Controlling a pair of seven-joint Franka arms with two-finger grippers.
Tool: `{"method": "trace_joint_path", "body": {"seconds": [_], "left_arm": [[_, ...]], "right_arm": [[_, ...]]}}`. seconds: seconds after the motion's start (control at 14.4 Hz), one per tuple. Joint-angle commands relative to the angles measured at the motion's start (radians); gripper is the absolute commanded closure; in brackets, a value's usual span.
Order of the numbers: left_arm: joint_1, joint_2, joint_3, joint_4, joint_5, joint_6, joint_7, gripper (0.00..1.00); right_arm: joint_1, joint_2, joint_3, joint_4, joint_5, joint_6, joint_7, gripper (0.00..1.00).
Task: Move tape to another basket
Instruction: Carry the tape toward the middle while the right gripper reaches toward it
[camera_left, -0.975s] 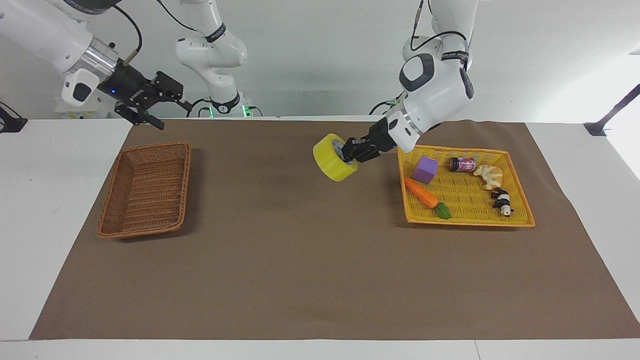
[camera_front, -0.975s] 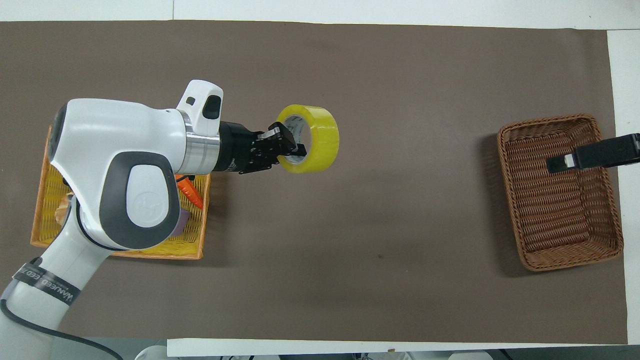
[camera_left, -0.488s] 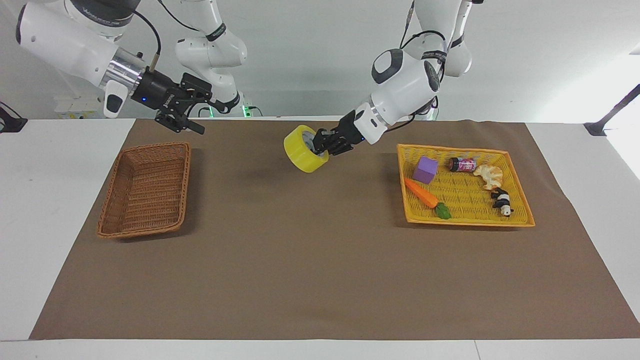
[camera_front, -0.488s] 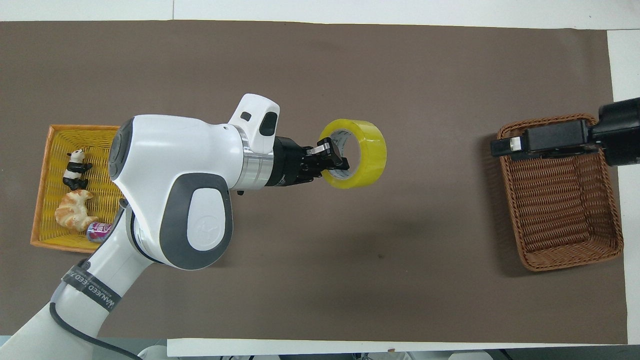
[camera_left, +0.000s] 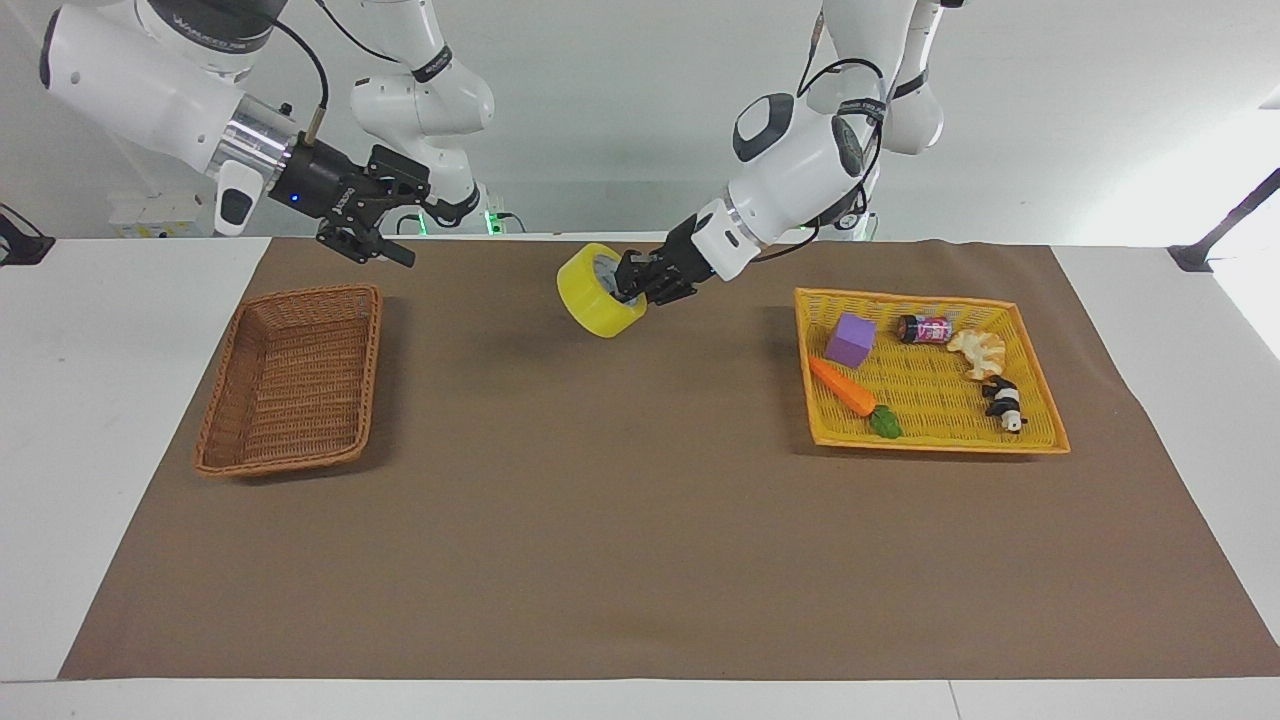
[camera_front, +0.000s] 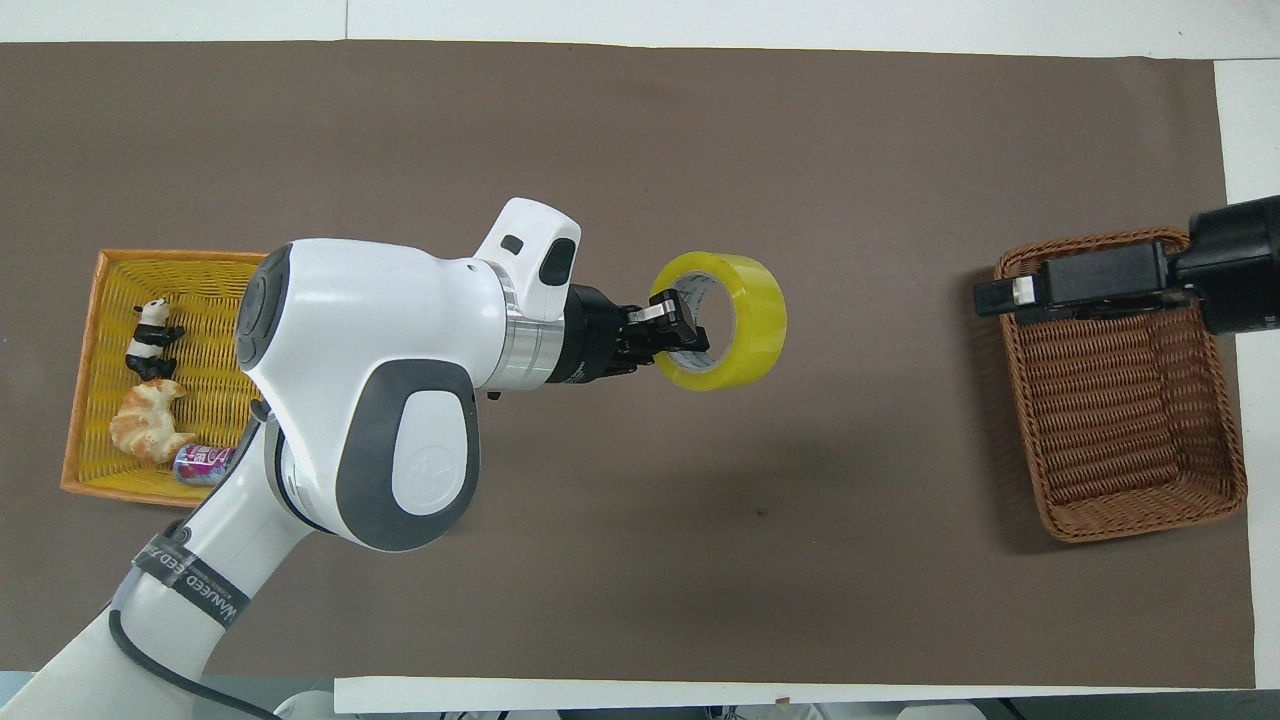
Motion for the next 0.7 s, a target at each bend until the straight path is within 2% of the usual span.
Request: {"method": "trace_joint_path", "body": {"seconds": [0.0, 0.28, 0.63], "left_arm": [[-0.022, 0.002, 0.016, 0.014, 0.015, 0.005, -0.012, 1.0], [-0.035, 0.0, 0.016, 0.013, 0.015, 0.008, -0.017, 1.0], [-0.042, -0.004, 0.016, 0.004, 0.041, 0.007, -0.032, 1.0]], "right_arm": [[0.085, -0.029, 0.004, -0.068, 0.017, 0.112, 0.055, 0.0], [0.25, 0.0, 0.004, -0.076, 0.025, 0.327, 0.212, 0.0], [0.295, -0.009, 0.004, -0.107, 0.016, 0.361, 0.206, 0.0]]}}
